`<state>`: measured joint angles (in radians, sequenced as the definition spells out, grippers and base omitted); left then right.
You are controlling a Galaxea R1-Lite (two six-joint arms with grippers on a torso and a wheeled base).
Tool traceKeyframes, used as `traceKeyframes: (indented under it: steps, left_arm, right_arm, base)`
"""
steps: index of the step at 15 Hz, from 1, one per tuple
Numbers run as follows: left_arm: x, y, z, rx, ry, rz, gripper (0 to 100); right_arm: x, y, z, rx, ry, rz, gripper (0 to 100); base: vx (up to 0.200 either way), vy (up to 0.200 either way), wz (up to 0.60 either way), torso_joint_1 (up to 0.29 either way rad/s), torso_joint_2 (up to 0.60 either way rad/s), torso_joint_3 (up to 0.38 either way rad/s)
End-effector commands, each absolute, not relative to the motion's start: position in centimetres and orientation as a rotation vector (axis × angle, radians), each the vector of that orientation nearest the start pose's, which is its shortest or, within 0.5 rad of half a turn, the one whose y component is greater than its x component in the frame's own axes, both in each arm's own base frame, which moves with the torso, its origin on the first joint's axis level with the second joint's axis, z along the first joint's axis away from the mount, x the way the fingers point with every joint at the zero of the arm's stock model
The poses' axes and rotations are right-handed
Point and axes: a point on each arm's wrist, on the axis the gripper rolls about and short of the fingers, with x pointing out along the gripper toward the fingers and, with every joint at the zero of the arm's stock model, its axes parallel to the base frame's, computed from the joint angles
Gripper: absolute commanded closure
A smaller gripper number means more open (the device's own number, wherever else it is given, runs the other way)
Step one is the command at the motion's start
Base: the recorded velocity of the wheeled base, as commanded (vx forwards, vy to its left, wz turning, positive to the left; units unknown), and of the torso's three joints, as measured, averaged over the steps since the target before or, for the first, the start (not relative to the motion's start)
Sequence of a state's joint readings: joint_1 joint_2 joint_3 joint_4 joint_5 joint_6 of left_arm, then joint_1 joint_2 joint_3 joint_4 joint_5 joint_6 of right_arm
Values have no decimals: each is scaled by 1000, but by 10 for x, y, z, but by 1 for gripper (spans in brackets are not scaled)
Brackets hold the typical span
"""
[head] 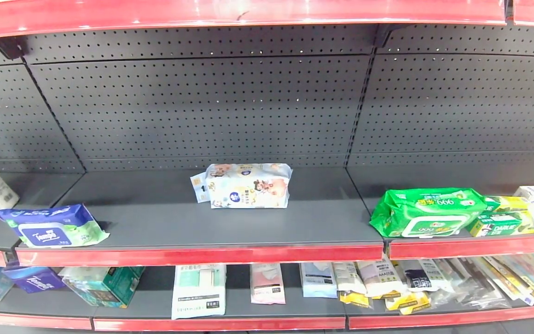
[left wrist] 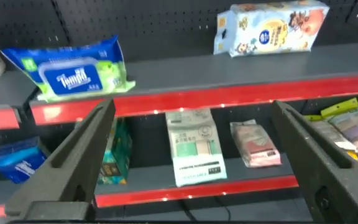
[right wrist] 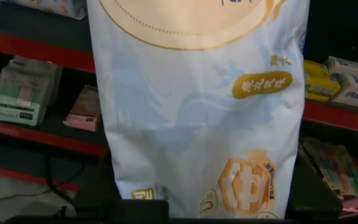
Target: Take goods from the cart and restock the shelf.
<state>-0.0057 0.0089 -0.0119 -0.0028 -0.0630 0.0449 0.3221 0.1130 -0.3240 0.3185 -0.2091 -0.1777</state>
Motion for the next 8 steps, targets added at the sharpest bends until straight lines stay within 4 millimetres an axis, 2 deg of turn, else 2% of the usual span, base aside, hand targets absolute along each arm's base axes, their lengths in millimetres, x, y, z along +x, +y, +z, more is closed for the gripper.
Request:
traceKeyframes:
  steps: [1, 2, 3, 5, 7, 8]
  left_arm:
    - [-17, -1, 130, 47, 5, -68, 0]
    - [-1, -1, 169, -19, 36, -70, 0]
    - [9, -2, 184, -63, 50, -83, 0]
    - [28, -2, 174, -59, 173, -90, 0]
    - [64, 0, 179, -59, 293, -18, 0]
    - [74, 0, 179, -52, 323, -22, 0]
  right_arm:
    - [-43, -19, 126, -195, 52, 123, 100]
    - [-42, -19, 123, -195, 60, 129, 100]
    - [-40, -19, 117, -191, 73, 137, 100]
    - [-38, -18, 112, -173, 84, 168, 100]
    - [-37, -17, 102, -176, 105, 160, 100]
    - [-37, -17, 96, -177, 102, 168, 100]
  base:
    - [0, 0, 0, 0, 0, 0]
    - [0, 0, 0, 0, 0, 0]
    - [0, 0, 0, 0, 0, 0]
    - [0, 0, 0, 0, 0, 0]
    - [0, 0, 0, 0, 0, 0]
    - [0, 0, 0, 0, 0, 0]
